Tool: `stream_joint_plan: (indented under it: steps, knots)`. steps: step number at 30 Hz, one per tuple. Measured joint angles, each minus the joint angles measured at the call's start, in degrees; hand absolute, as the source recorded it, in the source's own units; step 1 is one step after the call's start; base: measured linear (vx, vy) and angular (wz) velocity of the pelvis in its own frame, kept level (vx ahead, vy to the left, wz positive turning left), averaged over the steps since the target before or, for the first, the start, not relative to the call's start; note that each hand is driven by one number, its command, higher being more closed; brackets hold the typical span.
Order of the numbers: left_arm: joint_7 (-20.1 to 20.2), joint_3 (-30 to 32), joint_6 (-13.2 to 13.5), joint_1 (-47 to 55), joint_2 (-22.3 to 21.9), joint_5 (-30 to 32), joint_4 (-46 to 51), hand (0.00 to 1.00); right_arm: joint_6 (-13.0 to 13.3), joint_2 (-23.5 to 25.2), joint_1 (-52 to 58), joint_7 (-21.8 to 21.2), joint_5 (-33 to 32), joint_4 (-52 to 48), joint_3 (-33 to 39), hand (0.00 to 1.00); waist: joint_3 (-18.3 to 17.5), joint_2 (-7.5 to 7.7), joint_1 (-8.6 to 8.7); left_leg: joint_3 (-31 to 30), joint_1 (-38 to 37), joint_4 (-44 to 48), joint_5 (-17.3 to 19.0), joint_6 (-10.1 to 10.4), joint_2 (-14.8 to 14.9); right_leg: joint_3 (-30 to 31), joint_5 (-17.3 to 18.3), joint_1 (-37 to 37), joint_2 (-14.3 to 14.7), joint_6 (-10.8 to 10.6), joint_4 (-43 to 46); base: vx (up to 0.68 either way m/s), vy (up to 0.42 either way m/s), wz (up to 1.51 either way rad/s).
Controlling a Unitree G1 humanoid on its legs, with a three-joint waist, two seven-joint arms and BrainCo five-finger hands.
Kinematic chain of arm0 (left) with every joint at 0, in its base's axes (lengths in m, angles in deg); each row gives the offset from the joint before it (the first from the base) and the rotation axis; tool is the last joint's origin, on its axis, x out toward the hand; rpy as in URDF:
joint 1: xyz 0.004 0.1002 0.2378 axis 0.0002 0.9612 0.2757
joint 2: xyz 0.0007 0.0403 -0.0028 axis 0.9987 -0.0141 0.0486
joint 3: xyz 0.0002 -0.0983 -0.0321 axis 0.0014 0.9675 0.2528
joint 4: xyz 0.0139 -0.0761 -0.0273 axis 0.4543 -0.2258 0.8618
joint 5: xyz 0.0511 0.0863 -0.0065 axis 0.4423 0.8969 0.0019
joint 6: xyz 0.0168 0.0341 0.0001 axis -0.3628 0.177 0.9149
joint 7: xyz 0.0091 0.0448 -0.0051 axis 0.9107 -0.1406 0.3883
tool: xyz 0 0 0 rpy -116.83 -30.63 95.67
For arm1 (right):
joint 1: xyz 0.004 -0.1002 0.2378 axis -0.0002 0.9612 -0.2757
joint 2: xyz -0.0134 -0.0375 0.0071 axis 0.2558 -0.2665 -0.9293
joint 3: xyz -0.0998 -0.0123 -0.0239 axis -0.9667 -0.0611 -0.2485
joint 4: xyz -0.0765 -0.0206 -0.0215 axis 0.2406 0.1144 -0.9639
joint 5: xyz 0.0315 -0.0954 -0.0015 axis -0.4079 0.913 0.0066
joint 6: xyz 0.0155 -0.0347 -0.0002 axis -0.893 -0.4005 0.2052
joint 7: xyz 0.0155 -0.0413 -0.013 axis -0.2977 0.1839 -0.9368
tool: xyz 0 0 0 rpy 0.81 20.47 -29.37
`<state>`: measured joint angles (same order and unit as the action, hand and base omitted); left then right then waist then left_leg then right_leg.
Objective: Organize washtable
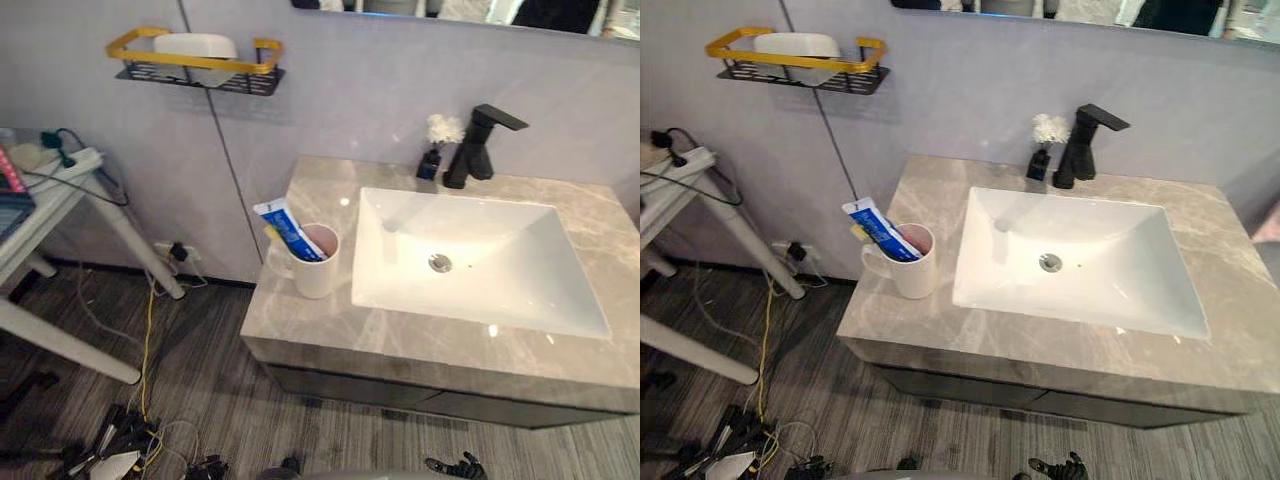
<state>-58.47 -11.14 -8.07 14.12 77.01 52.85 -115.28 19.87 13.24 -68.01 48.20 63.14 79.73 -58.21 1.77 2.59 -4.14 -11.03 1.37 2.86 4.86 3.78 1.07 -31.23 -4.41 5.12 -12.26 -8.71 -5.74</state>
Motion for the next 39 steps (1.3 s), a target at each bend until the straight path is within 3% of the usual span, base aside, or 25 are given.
stream_joint_plan:
  steps: [4, 7, 10, 11, 12, 13, 19, 21, 26, 30, 32, 39]
  knots:
    - [-2.53, 2.77, 0.13, 0.06, -1.36, -5.71, 11.59, 1.0, 0.44, 1.95, -0.83, -0.04, 0.03, -2.58, -3.21, 0.0, 0.39, -0.63, -1.6, -1.51, -0.07, 0.04, -0.57, 0.38, -0.02, -2.02, 0.18, 1.33, 0.09, 0.08, 0.01, -0.05, -0.021, 0.31]
    - [-5.61, 6.8, 1.83, 0.33, -2.47, -9.89, 31.33, 1.0, 0.45, 2.24, -0.17, 0.0, 0.05, -2.92, -5.32, 0.0, 0.03, -1.2, -3.04, -3.42, 1.63, 0.39, -0.7, 0.41, 0.01, -4.47, 0.68, 1.73, 0.05, -0.13, 0.05, -0.07, -0.031, 0.34]
    - [-7.69, 8.67, 3.24, 1.99, -3.18, -10.35, 50.8, 1.0, 0.44, 2.32, -0.16, -0.01, 0.05, -2.89, -6.6, 0.0, 0.13, -2.1, -2.97, -4.68, 1.92, 1.31, -0.68, 0.43, -0.38, -5.91, 0.85, 2.76, -0.04, -0.08, 0.07, -0.02, 0.002, 0.23]
    - [-7.84, 8.83, 3.3, 2.15, -3.32, -10.36, 52.72, 1.0, 0.43, 2.31, -0.16, -0.01, 0.07, -2.84, -6.61, 0.0, 0.08, -2.19, -2.98, -4.79, 1.9, 1.41, -0.68, 0.43, -0.4, -6.08, 0.87, 2.84, -0.07, -0.1, 0.07, 0.01, 0.008, 0.23]
    - [-8.33, 8.39, 3.69, 2.83, -4.19, -10.18, 59.87, 1.0, 0.34, 2.26, -0.18, -0.08, 0.1, -2.74, -6.62, 0.0, -0.3, -1.7, -2.96, -5.31, 1.86, 1.73, -0.69, 0.43, -0.68, -6.57, 0.95, 3.33, -0.32, -0.24, 0.08, 0.03, 0.04, 0.22]
    - [-8.39, 7.33, 3.93, 3.48, -5.13, -10.13, 66.45, 1.0, 0.27, 2.2, -0.2, -0.09, 0.14, -2.35, -6.62, 0.0, -0.19, -2.28, -2.97, -5.7, 1.9, 2.12, -0.69, 0.43, -1.05, -7.19, 1.32, 3.62, -0.91, -0.67, 0.61, 0.03, 0.043, 0.25]
    - [-8.33, 1.17, 6.52, 3.94, -5.26, -9.08, 88.76, 1.0, 0.23, 1.96, -0.65, -0.25, 0.12, -1.75, -7.42, 0.0, -0.67, -2.73, -2.96, -6.2, 1.43, 2.24, -0.7, 0.43, -1.61, -7.94, 3.08, 3.59, -1.97, -1.05, 3.85, 0.02, 0.022, 0.11]
    - [-8.0, -1.87, 7.4, 4.05, -5.12, -9.12, 92.56, 1.0, 0.23, 1.96, -0.73, -0.24, 0.09, -1.8, -7.4, 0.0, -0.81, -2.9, -2.94, -6.18, 1.29, 2.44, -0.7, 0.43, -1.7, -7.9, 3.08, 3.59, -2.04, -1.05, 3.85, 0.02, 0.003, 0.01]
    - [-0.47, -10.07, 7.31, 7.61, -5.06, -16.96, 94.91, 1.0, 0.13, 2.01, -0.99, -0.28, 0.07, -1.86, -7.35, 0.0, -1.34, -3.44, -2.83, -5.92, 1.47, 3.14, -0.69, 0.43, -1.54, -7.77, 3.13, 3.58, -2.06, -0.96, 3.86, 0.01, 0.001, 0.01]
    - [9.58, -20.32, 4.52, 11.14, -0.55, -27.84, 95.14, 1.0, -0.23, 2.47, -1.02, -0.8, 0.15, -2.03, -7.36, 0.0, -1.54, -3.54, -2.82, -5.4, 1.85, 2.98, -0.65, 0.4, -0.89, -7.22, 3.41, 3.39, -1.58, -0.48, 3.81, -0.04, -0.011, -0.05]
    - [12.49, -23.51, 2.89, 12.27, 0.83, -31.04, 95.13, 1.0, -0.63, 2.44, -0.93, -1.7, 0.18, -2.07, -7.36, 0.0, -2.17, -3.69, -2.81, -4.49, 1.97, 2.63, -0.66, 0.38, -0.69, -6.25, 3.34, 2.62, -1.24, -0.38, 3.68, -0.02, -0.006, -0.22]
    - [17.77, -37.33, -1.74, 10.09, 6.93, -39.81, 88.57, 1.0, -1.41, 2.32, -0.24, -2.92, 0.34, -2.51, -7.41, 0.0, -3.84, -3.66, -2.61, -2.04, 1.95, 1.38, -0.69, 0.43, 0.62, -3.65, 2.28, 1.09, 0.03, -0.14, 2.23, 0.02, -0.012, -0.2]
